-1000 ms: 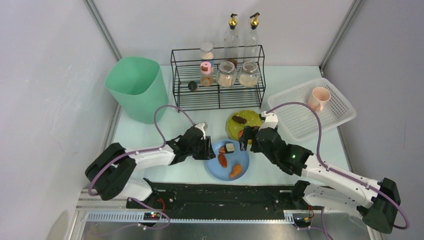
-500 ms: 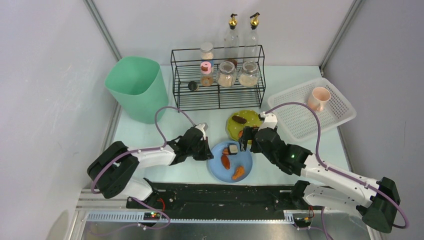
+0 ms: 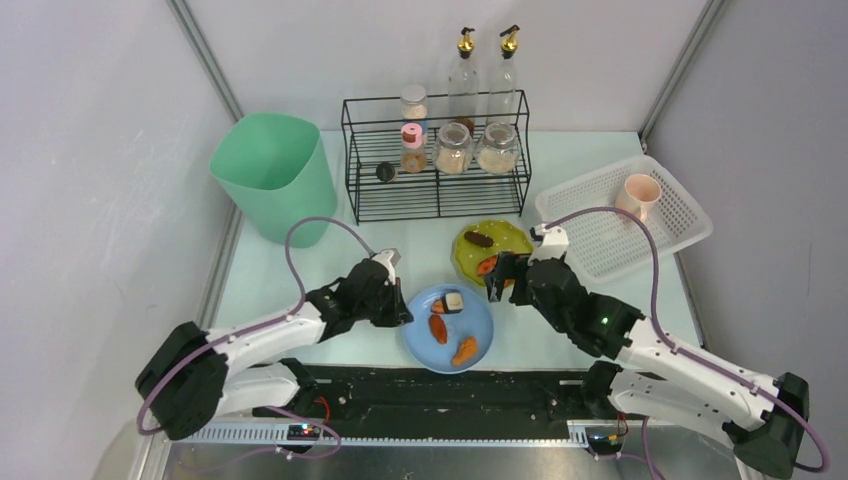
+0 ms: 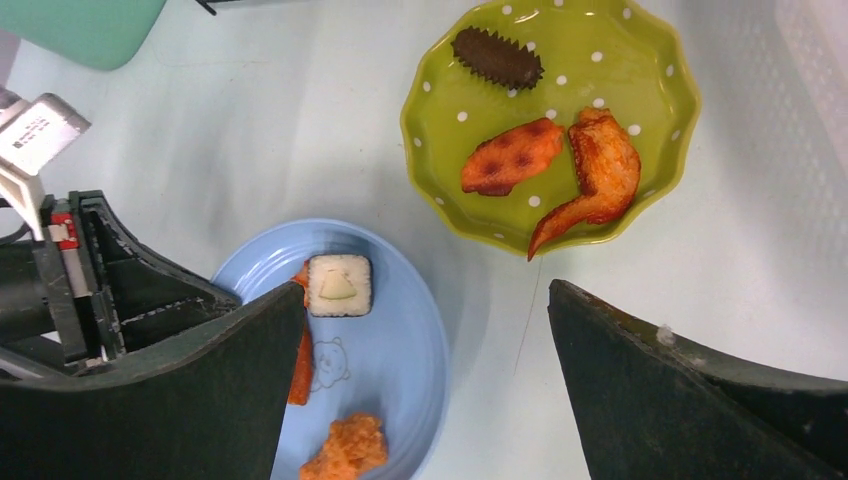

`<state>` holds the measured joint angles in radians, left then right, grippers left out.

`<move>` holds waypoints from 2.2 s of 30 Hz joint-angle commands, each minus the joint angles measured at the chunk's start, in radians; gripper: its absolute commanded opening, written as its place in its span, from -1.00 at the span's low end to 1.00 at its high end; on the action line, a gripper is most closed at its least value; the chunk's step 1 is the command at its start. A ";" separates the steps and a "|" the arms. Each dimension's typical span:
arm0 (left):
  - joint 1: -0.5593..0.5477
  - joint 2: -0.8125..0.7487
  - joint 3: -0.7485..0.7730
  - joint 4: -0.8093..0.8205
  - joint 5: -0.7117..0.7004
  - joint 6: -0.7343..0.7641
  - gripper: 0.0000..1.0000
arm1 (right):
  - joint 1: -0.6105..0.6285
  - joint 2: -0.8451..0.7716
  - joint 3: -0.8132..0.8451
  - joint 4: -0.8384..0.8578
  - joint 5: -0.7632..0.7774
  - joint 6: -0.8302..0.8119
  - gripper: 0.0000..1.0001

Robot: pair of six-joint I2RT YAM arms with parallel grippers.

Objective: Clear the kitchen counter

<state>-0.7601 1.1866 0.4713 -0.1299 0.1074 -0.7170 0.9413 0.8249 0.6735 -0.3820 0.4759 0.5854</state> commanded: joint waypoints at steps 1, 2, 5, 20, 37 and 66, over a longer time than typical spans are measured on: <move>0.009 -0.111 0.061 -0.049 0.018 -0.013 -1.00 | 0.002 -0.065 0.002 -0.005 0.035 -0.038 0.91; 0.010 -0.135 0.077 -0.058 0.019 -0.018 -1.00 | 0.002 -0.074 0.002 -0.010 0.039 -0.046 0.91; 0.014 -0.185 0.122 -0.102 0.020 -0.028 -1.00 | -0.003 -0.129 0.003 -0.025 0.056 -0.059 0.91; 0.207 -0.204 0.529 -0.368 0.009 0.062 -1.00 | -0.046 -0.197 0.123 -0.193 0.113 -0.088 0.88; 0.671 -0.027 0.934 -0.527 0.128 0.080 -1.00 | -0.044 -0.069 0.124 -0.116 -0.011 -0.075 0.87; 1.136 0.135 1.179 -0.546 -0.165 0.024 -1.00 | -0.028 0.000 0.112 -0.067 -0.103 -0.073 0.85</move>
<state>0.3588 1.3411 1.5940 -0.7284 0.0540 -0.6807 0.9081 0.8204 0.7635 -0.4953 0.3824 0.5152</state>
